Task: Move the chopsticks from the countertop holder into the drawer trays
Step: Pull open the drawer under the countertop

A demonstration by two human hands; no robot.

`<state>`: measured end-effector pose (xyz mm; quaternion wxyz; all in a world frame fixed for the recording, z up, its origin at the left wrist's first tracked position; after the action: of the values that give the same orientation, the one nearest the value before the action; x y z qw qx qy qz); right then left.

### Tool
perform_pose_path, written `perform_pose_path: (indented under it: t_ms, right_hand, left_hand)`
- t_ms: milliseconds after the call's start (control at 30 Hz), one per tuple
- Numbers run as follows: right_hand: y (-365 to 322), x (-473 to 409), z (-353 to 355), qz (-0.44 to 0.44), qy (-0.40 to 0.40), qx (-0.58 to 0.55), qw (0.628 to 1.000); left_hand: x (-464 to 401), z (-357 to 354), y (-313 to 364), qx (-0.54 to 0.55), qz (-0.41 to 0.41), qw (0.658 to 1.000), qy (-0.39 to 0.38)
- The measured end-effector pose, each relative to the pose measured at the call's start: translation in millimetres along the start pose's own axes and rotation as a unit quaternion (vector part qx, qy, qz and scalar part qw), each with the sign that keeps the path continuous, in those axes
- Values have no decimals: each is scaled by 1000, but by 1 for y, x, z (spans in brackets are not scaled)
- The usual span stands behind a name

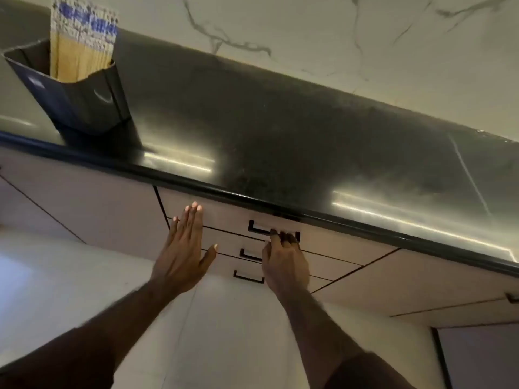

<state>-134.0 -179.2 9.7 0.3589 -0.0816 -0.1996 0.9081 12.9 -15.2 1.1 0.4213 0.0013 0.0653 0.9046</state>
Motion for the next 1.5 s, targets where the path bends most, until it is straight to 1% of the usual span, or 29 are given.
perform_pose_path:
  t_ms: [100,167,267,367,467,567,667,800,967,1033,1167,1267,1367,1500]
  right_hand:
    - [8,-17,-20,-11,-1,1,1000]
    - [15,-25,-33,-30,-24,3,999]
    - [25,-24,-49,-29,-47,26,998]
    - [25,-34,-49,-29,-55,46,997]
    - [19,-40,-43,-38,-83,82,993]
    - [11,-37,-38,-19,-68,104,992]
    - [8,-29,-31,-10,-30,80,996]
    - [4,-16,-25,-3,-29,76,997]
    - [2,-5,-25,-27,-44,72,996]
    - [1,4,-26,-24,-46,72,996]
    - [-4,45,-32,12,-49,64,997]
    - [-9,80,-32,14,-52,46,998]
    - [-14,113,-33,5,-51,45,998]
    - [-23,159,-34,-37,-57,37,997]
  left_hand:
    - [-7,-9,-6,-21,16,1000,14]
    - [-10,-16,-8,-24,22,999,9]
    - [-6,-23,-8,-32,22,999,3]
    - [-1,-26,-10,-32,31,999,3]
    - [9,-31,-10,-35,39,999,4]
    - [18,-31,-13,-46,49,998,6]
    - [22,-28,-16,-52,44,998,18]
    - [39,-27,-15,-54,48,997,6]
    - [58,-24,-23,-49,43,998,4]
    - [62,-21,-27,-48,40,998,11]
    - [78,-18,-28,-43,35,998,20]
    - [100,-16,-22,-27,30,999,27]
    - [128,-14,-19,-14,26,999,30]
    - [172,-9,-26,-8,3,999,45]
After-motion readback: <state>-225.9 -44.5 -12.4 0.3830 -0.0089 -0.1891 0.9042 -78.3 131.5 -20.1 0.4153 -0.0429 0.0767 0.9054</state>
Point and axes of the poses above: each hand's wrist, its own x-axis away from the middle knuckle, its own z-axis out of the back of the hand, y = z × x, the point moved 2 cm from there along -x, towards the middle knuckle, and after that the axes turned 13 degrees about -x, right-handed, at the moved point
